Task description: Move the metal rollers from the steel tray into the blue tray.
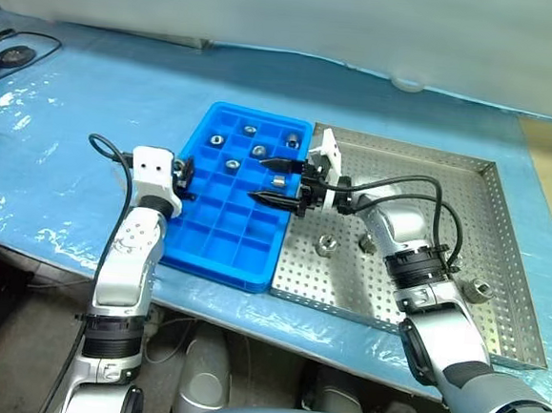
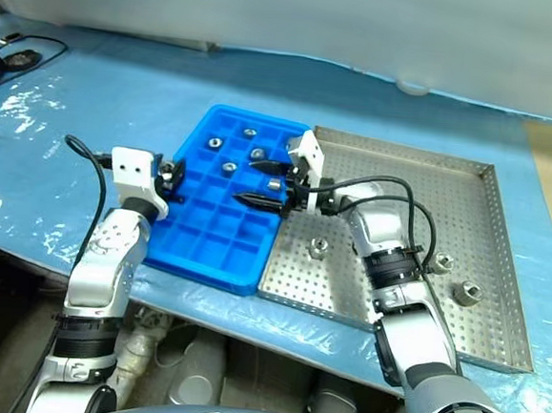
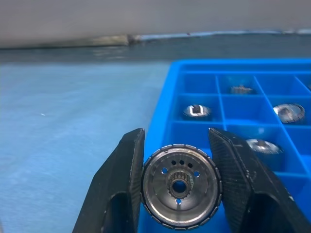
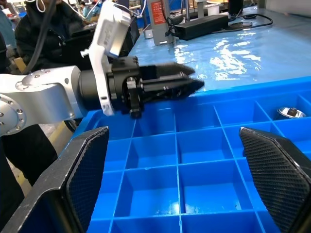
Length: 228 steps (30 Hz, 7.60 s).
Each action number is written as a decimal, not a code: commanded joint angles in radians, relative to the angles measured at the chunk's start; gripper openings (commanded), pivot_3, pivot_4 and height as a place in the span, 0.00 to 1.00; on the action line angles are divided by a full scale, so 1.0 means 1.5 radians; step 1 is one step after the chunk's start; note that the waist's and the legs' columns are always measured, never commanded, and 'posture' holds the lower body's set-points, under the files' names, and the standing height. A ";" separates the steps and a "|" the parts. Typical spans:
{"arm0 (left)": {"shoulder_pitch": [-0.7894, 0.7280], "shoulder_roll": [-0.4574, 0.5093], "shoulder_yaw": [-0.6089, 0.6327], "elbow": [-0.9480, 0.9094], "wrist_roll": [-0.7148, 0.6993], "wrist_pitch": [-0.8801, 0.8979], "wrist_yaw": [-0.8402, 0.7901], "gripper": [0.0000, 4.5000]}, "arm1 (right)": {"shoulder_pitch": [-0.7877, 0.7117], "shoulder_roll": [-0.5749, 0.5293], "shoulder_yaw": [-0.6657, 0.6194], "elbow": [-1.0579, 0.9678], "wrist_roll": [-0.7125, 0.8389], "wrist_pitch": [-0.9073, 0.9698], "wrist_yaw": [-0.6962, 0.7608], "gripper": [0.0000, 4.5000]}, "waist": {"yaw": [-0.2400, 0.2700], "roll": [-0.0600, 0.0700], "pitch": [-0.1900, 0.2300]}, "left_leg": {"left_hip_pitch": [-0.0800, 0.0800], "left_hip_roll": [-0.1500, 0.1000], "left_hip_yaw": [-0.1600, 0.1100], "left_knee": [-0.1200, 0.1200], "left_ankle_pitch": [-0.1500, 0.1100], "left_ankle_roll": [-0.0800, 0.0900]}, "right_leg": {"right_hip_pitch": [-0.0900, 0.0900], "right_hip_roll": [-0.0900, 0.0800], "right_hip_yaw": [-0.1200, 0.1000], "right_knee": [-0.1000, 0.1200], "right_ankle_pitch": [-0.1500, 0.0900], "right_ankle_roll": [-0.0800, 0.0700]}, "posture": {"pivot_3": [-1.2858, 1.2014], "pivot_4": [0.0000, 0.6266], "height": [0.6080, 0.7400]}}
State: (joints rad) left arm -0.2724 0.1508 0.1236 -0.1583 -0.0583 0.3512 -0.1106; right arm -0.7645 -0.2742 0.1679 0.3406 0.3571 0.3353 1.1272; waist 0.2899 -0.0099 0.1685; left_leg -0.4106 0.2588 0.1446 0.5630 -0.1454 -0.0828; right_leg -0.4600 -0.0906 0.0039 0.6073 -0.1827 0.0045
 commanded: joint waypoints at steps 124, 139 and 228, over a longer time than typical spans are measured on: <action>0.247 0.018 0.011 -0.275 -0.076 0.052 -0.012 0.82 | -0.020 0.026 0.002 0.023 0.000 -0.029 0.071 1.00 | 0.041 0.003 -0.001 | 0.003 0.000 0.001 0.000 -0.001 0.001 | 0.002 0.000 0.001 0.000 0.000 0.001 | 0.72 0.24 1.00; -0.066 0.050 -0.101 -0.067 -0.258 0.064 -0.311 0.89 | 0.127 -0.088 -0.105 -0.219 0.036 0.079 -0.076 1.00 | -0.032 0.004 -0.001 | 0.004 0.000 0.002 0.001 0.002 -0.002 | 0.003 0.000 0.003 0.002 0.000 0.001 | 0.54 0.24 1.00; 0.155 0.076 -0.014 -0.246 -0.126 0.110 -0.110 0.38 | -0.005 0.015 -0.008 0.031 -0.014 -0.048 0.035 1.00 | -0.012 0.005 -0.001 | -0.001 -0.001 0.002 0.006 -0.003 0.005 | 0.001 -0.002 0.004 -0.001 0.004 0.004 | 0.71 0.24 1.00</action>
State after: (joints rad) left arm -0.0140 0.2567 0.1007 -0.5134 -0.2295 0.5291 -0.2651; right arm -0.7697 -0.2448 0.1726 0.4463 0.3307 0.2668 1.1813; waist 0.2719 -0.0019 0.1668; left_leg -0.4119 0.2569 0.1478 0.5714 -0.1492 -0.0754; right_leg -0.4589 -0.0929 0.0105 0.6066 -0.1762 0.0101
